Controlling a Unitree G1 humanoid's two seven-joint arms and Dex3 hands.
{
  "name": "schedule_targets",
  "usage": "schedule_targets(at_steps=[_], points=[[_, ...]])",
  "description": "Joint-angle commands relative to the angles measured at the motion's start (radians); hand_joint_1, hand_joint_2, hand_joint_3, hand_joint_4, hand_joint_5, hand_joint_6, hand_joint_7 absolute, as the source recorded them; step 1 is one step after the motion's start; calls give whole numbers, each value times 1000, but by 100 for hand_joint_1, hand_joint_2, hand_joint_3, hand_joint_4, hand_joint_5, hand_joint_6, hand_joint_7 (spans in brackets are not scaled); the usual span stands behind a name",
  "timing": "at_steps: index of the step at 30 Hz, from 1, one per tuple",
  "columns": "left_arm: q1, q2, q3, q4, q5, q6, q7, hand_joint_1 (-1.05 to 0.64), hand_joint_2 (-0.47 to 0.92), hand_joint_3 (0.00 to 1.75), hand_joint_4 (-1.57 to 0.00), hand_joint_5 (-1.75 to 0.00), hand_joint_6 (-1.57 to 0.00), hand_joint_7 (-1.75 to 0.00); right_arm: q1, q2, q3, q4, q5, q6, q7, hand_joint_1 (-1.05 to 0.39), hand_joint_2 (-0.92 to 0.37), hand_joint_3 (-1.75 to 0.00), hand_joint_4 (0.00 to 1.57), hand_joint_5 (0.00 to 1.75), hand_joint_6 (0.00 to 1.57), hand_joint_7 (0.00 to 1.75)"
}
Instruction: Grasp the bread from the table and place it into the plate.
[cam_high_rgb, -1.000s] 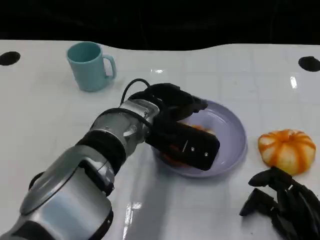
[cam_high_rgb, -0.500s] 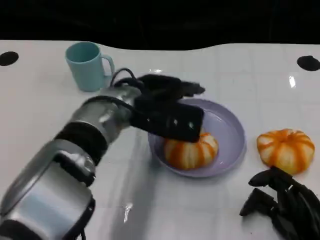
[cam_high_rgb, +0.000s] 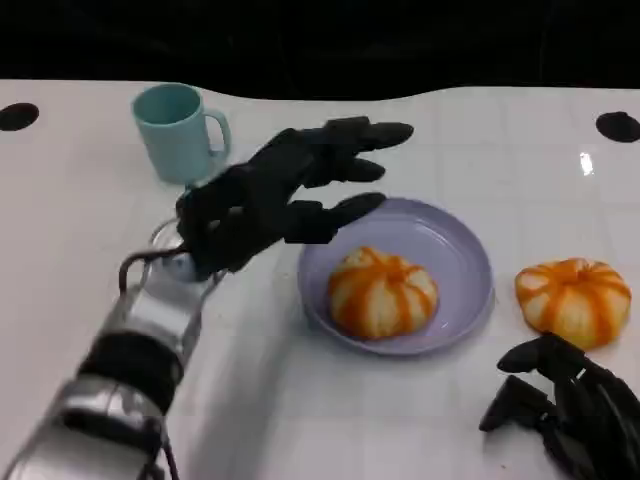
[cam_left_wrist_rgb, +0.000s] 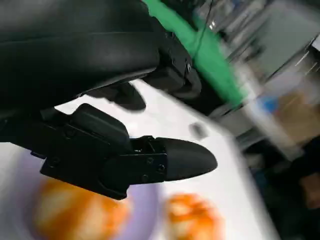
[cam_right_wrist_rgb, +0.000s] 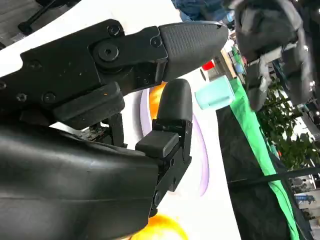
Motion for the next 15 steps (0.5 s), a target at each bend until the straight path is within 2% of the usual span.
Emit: schedule_targets(at_steps=[1, 3, 4, 9, 10, 11, 12, 15], points=[[140, -33, 121, -171, -258, 160, -150, -62, 92, 40, -74, -120, -89, -41, 5, -14, -5, 3, 3, -4, 2, -53, -92, -26, 63, 151, 59, 121], [190, -36, 141, -245, -320, 245, -187, -61, 92, 38, -72, -126, -90, -43, 5, -14, -5, 3, 4, -5, 4, -53, -92, -26, 63, 151, 59, 121], [217, -37, 150, -280, -351, 286, -203, -64, 92, 40, -69, -155, -80, -84, 5, -14, -5, 3, 4, -6, 5, -53, -92, -26, 63, 152, 58, 122], [268, -38, 167, -381, -382, 393, -217, -64, 92, 40, -68, -159, -77, -94, 5, -14, -5, 4, 4, -7, 7, -53, -92, -26, 63, 152, 58, 122], [346, -39, 191, -451, -484, 507, -266, -64, 92, 40, -68, -159, -76, -94, 5, -14, -4, 5, -1, -12, 2, -53, -92, -26, 63, 153, 58, 122], [406, -39, 208, -507, -562, 596, -301, -59, 92, 39, -71, -168, -69, -127, 4, -13, -3, 6, -4, -15, -1, -52, -92, -27, 63, 153, 58, 122], [448, -38, 220, -551, -617, 663, -324, -58, 92, 39, -71, -171, -65, -140, 4, -13, -3, 6, -6, -18, -3, -52, -92, -27, 63, 153, 58, 122], [575, -50, 234, -714, -677, 784, -244, -55, 92, 33, -79, -174, -68, -158, 7, -7, -2, 0, -8, -19, -13, -52, -92, -26, 64, 153, 59, 123]])
